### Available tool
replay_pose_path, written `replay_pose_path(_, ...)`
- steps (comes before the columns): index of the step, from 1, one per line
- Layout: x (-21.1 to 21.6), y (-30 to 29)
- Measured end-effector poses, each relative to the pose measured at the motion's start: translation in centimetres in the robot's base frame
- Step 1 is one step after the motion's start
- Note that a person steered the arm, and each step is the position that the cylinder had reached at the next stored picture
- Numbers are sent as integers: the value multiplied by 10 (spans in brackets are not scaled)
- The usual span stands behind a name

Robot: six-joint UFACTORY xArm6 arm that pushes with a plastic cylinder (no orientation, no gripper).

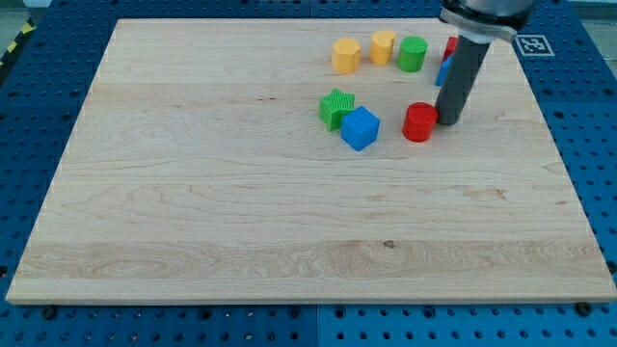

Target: Slightly move the red circle to the right side of the blue cube

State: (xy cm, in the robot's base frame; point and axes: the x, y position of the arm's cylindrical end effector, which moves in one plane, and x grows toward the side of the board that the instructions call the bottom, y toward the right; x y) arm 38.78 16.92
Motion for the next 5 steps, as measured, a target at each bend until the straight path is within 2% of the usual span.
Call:
replay_pose_path(1, -16, -2)
replay_pose_path(2, -13, -15)
replay_pose_path(4, 16, -24)
replay_pose_path(5, -11, -20)
